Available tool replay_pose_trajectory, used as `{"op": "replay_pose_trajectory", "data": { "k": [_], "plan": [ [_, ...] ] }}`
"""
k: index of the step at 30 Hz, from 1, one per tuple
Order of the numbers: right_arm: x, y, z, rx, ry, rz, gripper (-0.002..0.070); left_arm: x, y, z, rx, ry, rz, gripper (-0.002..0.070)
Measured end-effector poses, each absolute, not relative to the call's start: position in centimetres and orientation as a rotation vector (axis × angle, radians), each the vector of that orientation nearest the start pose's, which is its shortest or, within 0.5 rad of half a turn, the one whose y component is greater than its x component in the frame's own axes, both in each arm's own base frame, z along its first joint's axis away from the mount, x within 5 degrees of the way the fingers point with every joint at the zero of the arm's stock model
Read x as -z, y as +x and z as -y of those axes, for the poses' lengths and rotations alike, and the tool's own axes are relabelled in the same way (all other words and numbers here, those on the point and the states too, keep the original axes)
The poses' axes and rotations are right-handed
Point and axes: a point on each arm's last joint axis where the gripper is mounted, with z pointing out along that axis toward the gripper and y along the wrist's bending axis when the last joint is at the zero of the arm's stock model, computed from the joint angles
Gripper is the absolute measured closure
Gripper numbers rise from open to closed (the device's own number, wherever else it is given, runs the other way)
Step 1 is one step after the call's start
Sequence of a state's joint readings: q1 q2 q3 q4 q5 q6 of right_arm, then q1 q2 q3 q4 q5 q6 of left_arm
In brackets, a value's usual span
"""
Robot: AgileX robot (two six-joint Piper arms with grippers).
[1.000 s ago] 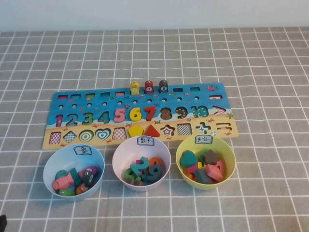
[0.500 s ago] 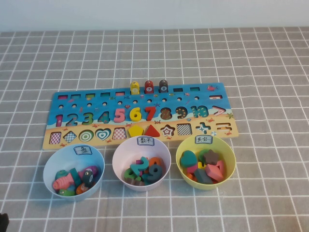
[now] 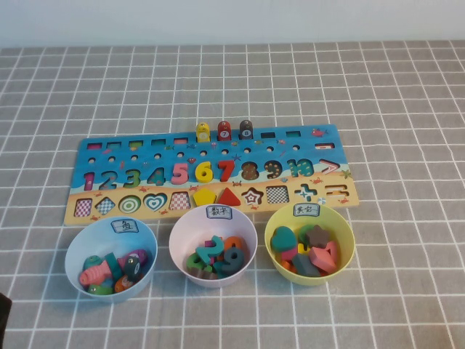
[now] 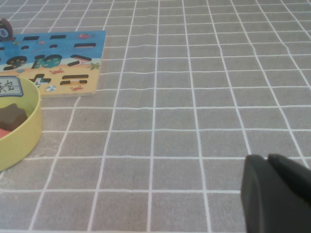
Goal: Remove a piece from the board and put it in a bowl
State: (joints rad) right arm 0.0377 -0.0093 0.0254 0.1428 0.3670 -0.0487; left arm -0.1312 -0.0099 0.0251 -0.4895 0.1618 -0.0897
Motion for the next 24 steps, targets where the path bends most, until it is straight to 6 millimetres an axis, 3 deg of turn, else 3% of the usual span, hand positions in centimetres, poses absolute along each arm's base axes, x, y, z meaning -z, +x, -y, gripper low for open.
{"op": "replay_pose_trajectory", "data": {
  "k": [19, 24],
  "plan": [
    [-17.27, 5.24, -0.66, -0.132, 0.008, -1.861, 0.0694, -19.34, 5.51, 1.33, 0.555, -0.275, -1.635, 0.0675],
    [-17.27, 5.24, -0.66, -0.132, 0.008, -1.861, 0.0694, -19.79, 6.01, 1.58, 0.569, -0.297, -1.733, 0.0676]
  ]
}}
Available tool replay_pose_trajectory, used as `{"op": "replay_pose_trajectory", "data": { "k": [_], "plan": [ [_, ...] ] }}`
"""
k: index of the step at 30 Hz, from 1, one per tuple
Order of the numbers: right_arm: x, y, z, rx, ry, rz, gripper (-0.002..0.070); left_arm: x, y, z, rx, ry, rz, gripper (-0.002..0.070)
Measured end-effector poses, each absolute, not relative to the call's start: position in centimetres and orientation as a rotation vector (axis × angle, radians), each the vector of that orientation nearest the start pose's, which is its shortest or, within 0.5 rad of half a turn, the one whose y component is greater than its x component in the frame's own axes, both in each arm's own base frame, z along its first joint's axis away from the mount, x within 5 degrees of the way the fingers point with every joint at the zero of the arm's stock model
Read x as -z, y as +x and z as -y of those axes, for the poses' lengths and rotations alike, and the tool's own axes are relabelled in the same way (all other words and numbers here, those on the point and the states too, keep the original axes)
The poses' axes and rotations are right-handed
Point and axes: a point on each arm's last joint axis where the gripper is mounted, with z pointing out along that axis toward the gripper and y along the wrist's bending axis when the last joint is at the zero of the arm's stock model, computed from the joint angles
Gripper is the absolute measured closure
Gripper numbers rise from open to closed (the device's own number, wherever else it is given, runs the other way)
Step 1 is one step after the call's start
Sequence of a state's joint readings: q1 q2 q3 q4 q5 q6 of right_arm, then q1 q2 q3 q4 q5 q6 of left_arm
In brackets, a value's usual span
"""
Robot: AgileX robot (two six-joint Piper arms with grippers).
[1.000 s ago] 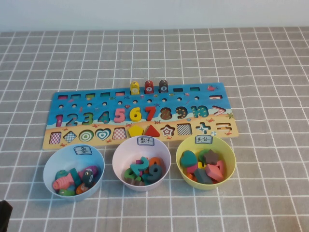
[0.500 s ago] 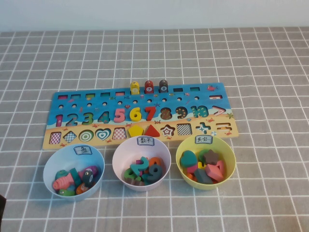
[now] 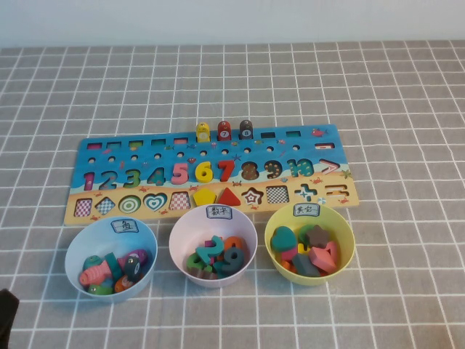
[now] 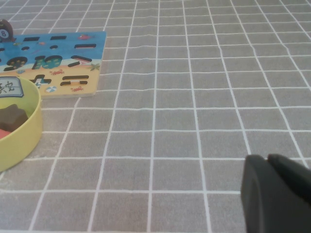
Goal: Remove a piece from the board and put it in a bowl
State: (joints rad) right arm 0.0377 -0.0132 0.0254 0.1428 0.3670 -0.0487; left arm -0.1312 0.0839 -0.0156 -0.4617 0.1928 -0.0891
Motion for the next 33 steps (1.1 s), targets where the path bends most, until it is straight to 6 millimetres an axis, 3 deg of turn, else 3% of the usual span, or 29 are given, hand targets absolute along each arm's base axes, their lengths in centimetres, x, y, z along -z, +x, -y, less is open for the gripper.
{"op": "replay_pose_trajectory", "data": {
  "k": [6, 11, 19, 23, 27, 33],
  "plan": [
    [-17.3, 5.2, -0.7, -0.132, 0.008, -1.862, 0.0694, -23.5, 7.6, 2.2, 0.538, -0.24, -1.914, 0.0676],
    [-17.3, 5.2, -0.7, -0.132, 0.008, -1.862, 0.0694, -27.0, 10.0, 2.8, 0.472, -0.158, -2.125, 0.0676],
    [-17.3, 5.2, -0.7, -0.132, 0.008, -1.862, 0.0694, -32.2, 16.6, 4.0, 0.383, 0.036, -2.374, 0.0676],
    [-17.3, 5.2, -0.7, -0.132, 0.008, -1.862, 0.0694, -33.0, 20.5, 4.6, 0.362, 0.106, -2.456, 0.0676],
    [-17.2, 5.2, -0.7, -0.133, 0.008, -1.863, 0.0694, -32.4, 24.8, 5.5, 0.36, 0.134, -2.542, 0.0676],
    [-17.2, 5.2, -0.7, -0.133, 0.008, -1.863, 0.0694, -31.0, 29.9, 9.4, 0.359, 0.265, -2.67, 0.0676]
  ]
}}
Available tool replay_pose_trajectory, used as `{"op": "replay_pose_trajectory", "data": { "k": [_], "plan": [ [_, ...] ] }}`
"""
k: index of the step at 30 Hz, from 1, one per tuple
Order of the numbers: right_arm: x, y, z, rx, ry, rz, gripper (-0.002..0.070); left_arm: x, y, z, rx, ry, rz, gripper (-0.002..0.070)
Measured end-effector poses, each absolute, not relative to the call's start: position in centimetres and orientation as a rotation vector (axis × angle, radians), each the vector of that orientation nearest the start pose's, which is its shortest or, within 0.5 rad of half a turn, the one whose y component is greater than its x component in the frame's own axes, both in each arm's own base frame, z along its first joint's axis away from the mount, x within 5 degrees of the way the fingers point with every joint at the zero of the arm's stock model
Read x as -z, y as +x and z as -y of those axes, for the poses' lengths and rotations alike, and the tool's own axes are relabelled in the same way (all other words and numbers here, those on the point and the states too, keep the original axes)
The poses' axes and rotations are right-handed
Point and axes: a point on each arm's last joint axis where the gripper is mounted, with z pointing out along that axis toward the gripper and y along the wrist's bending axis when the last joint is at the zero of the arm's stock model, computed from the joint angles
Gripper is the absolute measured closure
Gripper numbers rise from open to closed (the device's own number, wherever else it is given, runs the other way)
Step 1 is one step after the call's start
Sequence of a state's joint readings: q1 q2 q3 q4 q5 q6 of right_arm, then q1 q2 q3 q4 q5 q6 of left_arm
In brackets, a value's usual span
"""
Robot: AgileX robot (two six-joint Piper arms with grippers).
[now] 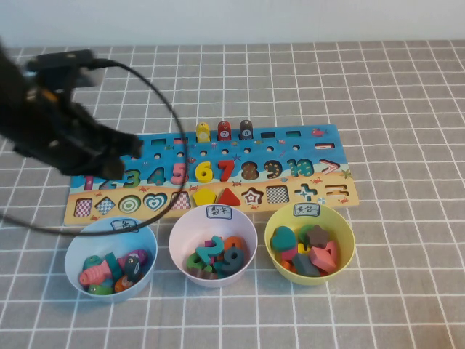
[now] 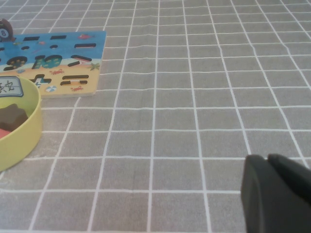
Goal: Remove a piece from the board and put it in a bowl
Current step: Pick up the "number 5"
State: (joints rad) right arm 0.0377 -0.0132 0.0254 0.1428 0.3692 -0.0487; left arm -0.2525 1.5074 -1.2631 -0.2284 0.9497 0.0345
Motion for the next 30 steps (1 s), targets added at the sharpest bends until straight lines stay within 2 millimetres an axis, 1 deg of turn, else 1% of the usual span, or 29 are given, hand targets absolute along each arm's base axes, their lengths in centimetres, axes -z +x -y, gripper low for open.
{"op": "replay_pose_trajectory", "data": {
  "k": [4, 7, 11, 13, 17, 18, 20, 23, 25, 27, 30],
  "plan": [
    [-17.2, 5.2, -0.7, -0.133, 0.008, -1.863, 0.0694, -29.8, 33.0, 12.0, 0.289, 0.315, -2.772, 0.0676],
    [-17.2, 5.2, -0.7, -0.133, 0.008, -1.863, 0.0694, -29.2, 34.9, 13.8, 0.247, 0.37, -2.83, 0.0676],
    [-17.2, 5.2, -0.7, -0.133, 0.008, -1.863, 0.0694, -28.5, 36.9, 16.1, 0.236, 0.426, -2.873, 0.0676],
    [-17.2, 5.2, -0.7, -0.133, 0.008, -1.863, 0.0694, -28.3, 38.0, 17.0, 0.24, 0.434, -2.866, 0.0675],
    [-17.2, 5.2, -0.7, -0.133, 0.008, -1.863, 0.0694, -27.7, 39.9, 17.6, 0.221, 0.461, -2.844, 0.0663],
    [-17.2, 5.2, -0.7, -0.133, 0.008, -1.863, 0.0694, -27.4, 40.3, 17.8, 0.217, 0.468, -2.842, 0.0645],
    [-17.2, 5.2, -0.7, -0.133, 0.008, -1.863, 0.0694, -26.7, 40.8, 18.0, 0.211, 0.483, -2.846, 0.0581],
    [-17.2, 5.2, -0.7, -0.133, 0.008, -1.863, 0.0694, -25.3, 41.4, 18.1, 0.188, 0.494, -2.872, 0.0434],
    [-17.2, 5.2, -0.7, -0.133, 0.008, -1.863, 0.0694, -24.7, 41.7, 17.9, 0.143, 0.44, -2.893, 0.0346],
    [-17.2, 5.2, -0.7, -0.133, 0.008, -1.863, 0.0694, -24.2, 41.9, 17.7, 0.1, 0.353, -2.91, 0.0309],
    [-17.2, 5.2, -0.7, -0.133, 0.008, -1.863, 0.0694, -23.7, 42.1, 17.6, 0.078, 0.283, -2.925, 0.0286]
  ]
}}
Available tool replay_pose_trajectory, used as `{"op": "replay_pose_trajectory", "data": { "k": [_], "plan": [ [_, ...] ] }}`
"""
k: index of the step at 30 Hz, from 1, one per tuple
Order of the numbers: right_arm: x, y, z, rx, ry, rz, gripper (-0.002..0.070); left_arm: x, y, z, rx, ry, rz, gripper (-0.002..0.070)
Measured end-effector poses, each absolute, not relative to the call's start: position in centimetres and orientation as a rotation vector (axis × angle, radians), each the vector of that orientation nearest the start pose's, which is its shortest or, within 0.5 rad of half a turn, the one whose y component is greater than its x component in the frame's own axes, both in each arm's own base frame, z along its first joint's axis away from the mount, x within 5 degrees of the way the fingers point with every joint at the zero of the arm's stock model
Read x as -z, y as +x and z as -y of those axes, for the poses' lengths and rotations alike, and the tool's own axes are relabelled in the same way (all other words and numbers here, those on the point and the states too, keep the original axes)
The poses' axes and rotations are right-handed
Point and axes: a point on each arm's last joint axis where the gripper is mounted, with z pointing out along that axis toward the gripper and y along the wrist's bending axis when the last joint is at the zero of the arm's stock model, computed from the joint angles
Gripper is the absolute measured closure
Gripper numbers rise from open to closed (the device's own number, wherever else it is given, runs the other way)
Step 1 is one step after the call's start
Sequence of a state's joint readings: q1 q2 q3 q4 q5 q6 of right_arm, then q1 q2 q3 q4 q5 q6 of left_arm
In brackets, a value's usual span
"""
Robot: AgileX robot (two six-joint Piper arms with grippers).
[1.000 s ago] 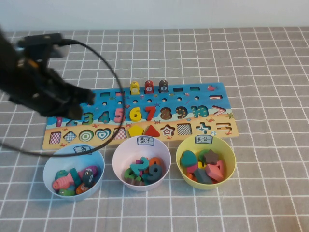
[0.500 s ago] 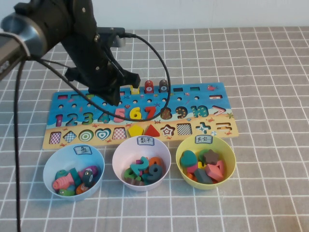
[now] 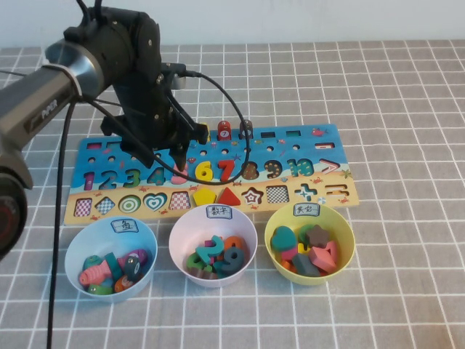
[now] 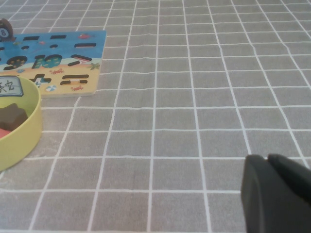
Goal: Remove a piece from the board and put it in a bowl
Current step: Pick up the "number 5"
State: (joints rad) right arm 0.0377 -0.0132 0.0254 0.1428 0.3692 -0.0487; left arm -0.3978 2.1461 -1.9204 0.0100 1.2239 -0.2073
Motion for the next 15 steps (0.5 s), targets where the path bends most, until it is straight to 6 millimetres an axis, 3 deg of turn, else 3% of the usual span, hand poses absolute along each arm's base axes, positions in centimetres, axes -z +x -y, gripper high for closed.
{"op": "replay_pose_trajectory", "data": {
  "k": [15],
  "plan": [
    [-17.2, 5.2, -0.7, -0.133, 0.008, -1.863, 0.0694, -21.4, 43.4, 18.1, 0.099, 0.25, -2.891, 0.0279]
  ]
}}
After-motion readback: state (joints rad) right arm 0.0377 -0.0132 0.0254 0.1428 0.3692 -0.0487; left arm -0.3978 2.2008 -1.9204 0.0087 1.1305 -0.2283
